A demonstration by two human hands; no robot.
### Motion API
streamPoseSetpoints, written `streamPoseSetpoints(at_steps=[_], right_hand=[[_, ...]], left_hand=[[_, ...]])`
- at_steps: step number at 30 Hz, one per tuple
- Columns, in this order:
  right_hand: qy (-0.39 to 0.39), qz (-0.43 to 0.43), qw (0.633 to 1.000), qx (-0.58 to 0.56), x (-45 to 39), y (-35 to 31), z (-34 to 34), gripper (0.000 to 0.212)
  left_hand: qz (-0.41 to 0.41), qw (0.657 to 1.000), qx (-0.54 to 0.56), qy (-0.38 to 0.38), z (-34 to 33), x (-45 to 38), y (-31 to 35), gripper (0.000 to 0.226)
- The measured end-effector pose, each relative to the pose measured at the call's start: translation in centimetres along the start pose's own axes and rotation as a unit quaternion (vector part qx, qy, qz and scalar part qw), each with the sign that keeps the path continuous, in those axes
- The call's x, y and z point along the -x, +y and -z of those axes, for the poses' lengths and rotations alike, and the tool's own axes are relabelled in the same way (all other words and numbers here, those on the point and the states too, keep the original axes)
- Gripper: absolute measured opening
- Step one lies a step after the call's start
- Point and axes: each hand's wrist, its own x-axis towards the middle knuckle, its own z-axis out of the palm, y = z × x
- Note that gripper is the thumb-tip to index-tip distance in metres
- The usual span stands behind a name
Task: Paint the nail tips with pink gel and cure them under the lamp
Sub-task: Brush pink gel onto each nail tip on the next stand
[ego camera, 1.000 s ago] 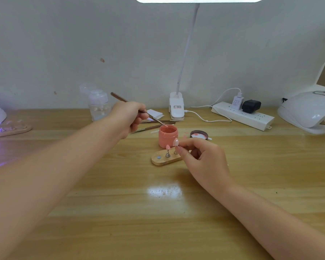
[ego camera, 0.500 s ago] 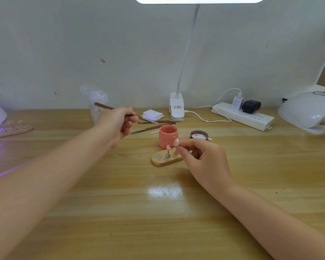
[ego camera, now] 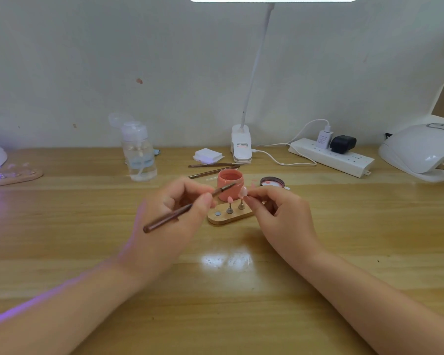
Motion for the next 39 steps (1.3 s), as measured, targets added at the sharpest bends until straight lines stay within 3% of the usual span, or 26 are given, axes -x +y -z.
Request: streamPoseSetpoints(at_steps=[6,14,21,27,32,39], right_hand=[[0.009,0.009,1.0,0.013,-0.02,-0.05,-0.09,0.01],[0.012,0.008,1.0,0.026,-0.08,-0.07,-0.11,0.009],[-0.005,0.003,1.0,0.023,-0.02,-0.06,-0.01,0.01],[0.001,-0.005,1.0,0.018,-0.03,-0.09,0.02,0.009],[-0.01,-0.003,1.0,0.029,0.02,-0.12,0.08,0.01],[-0.006,-0.003,0.999,0.038,0.01,-0.15,0.05,0.01]], left_hand=[[-0.1,0.989,-0.108,-0.021,-0.46,1.02,-0.09,0.01],[-0.128,0.983,-0.122,-0.051,-0.36,1.26,-0.06,0.02],[-0.082,0.992,-0.097,-0.008,-0.44,1.23,0.0,0.007],[-0.093,0.989,-0.105,-0.037,-0.34,1.28,-0.19,0.01],[-0.075,0.993,-0.088,-0.002,-0.36,1.23,0.05,0.01],[-0.087,0.989,-0.111,-0.04,-0.43,1.36,-0.17,0.01]])
